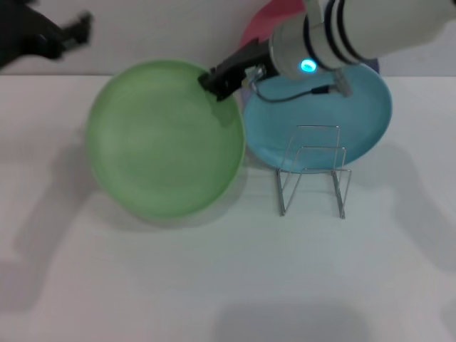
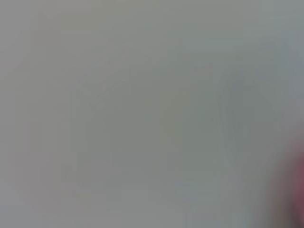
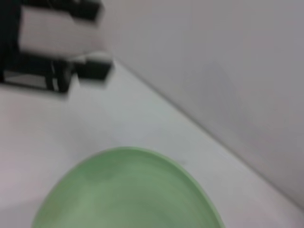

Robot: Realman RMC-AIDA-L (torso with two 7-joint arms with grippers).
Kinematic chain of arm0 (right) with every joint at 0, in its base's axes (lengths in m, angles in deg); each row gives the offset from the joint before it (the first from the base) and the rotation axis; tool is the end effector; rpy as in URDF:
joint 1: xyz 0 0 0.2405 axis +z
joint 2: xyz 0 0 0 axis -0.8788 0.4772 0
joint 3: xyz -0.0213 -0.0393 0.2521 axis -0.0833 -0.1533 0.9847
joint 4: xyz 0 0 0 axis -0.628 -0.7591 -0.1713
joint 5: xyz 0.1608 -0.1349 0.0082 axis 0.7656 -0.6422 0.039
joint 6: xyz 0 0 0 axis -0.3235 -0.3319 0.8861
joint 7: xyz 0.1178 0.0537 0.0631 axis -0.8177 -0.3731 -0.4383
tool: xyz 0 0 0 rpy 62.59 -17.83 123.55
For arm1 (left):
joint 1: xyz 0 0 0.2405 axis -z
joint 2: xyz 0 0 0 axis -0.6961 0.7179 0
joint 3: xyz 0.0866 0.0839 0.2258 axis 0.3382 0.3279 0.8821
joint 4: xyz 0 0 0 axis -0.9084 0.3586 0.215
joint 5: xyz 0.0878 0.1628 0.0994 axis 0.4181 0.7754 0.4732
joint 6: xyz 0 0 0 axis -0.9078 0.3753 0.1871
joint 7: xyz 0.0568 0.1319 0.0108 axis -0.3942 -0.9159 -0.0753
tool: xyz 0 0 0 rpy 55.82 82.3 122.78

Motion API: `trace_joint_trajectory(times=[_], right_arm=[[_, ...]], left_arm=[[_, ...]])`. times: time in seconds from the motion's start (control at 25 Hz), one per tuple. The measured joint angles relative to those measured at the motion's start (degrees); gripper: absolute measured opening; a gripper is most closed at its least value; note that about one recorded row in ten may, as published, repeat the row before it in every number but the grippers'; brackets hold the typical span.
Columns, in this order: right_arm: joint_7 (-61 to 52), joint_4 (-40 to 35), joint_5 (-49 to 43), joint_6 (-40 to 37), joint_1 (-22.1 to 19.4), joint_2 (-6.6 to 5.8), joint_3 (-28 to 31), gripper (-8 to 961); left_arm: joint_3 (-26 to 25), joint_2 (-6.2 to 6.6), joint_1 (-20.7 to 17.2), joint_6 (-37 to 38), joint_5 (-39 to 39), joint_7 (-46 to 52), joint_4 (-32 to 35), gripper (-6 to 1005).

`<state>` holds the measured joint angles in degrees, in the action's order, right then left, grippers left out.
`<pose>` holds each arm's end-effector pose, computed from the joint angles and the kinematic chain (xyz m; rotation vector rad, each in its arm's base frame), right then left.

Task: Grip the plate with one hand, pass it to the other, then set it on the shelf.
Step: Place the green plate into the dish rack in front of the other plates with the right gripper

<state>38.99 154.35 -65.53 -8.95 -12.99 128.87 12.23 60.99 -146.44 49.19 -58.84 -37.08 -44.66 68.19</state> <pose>0.0566 0.4216 -0.0405 -2.5544 0.5624 0.0715 -0.1609 0.3515 0.0915 -1.9538 -0.3792 -0.2954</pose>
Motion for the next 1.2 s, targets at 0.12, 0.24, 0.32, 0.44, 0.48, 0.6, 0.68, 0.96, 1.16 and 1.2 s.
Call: trace_joint_trajectory(times=[0.12, 0.24, 0.32, 0.44, 0.48, 0.6, 0.68, 0.96, 1.16, 1.2], right_arm=[[0.05, 2.89, 0.01, -0.09, -1.60, 0.01, 1.99, 42], [1.52, 7.61, 0.37, -2.27, -5.16, 0.04, 3.61, 40], [2.93, 9.51, 1.33, -3.67, -6.81, 0.05, 3.69, 40], [9.22, 14.48, 7.23, -8.40, -12.27, 0.06, 3.78, 39], [11.84, 15.97, 10.06, -10.16, -14.32, 0.06, 3.80, 39], [22.40, 19.02, 22.09, -15.80, -20.73, 0.09, 3.87, 39], [35.81, 19.35, 35.65, -18.26, -25.43, 0.13, 3.96, 39], [78.38, 9.00, 74.20, -7.77, -35.05, 0.18, 6.27, 39], [97.32, -1.43, 84.00, 5.33, -36.97, 0.19, 9.82, 38], [100.35, -3.05, 84.87, 7.11, -37.33, 0.22, 10.44, 38]], left_arm=[[4.62, -0.06, -4.61, 20.00, -0.11, 0.27, -3.42, 677], [9.99, -0.07, -7.75, 40.36, -0.32, 1.23, -9.53, 765], [12.98, -0.04, -8.62, 51.73, -0.37, 2.84, -14.30, 794], [15.96, 0.11, -8.08, 64.92, -0.10, 8.44, -23.10, 792], [16.44, 0.15, -7.43, 67.54, 0.12, 10.27, -26.10, 791], [17.32, 0.21, -4.96, 73.21, 0.38, 15.39, -34.59, 788], [18.25, 0.21, -3.17, 77.46, 0.44, 18.79, -40.60, 788], [19.25, 0.14, -1.07, 84.22, 0.84, 24.52, -48.90, 788], [19.25, 0.23, -0.17, 85.63, 2.10, 28.65, -52.40, 788], [19.19, 0.18, -0.01, 85.65, 2.53, 28.65, -52.80, 788]])
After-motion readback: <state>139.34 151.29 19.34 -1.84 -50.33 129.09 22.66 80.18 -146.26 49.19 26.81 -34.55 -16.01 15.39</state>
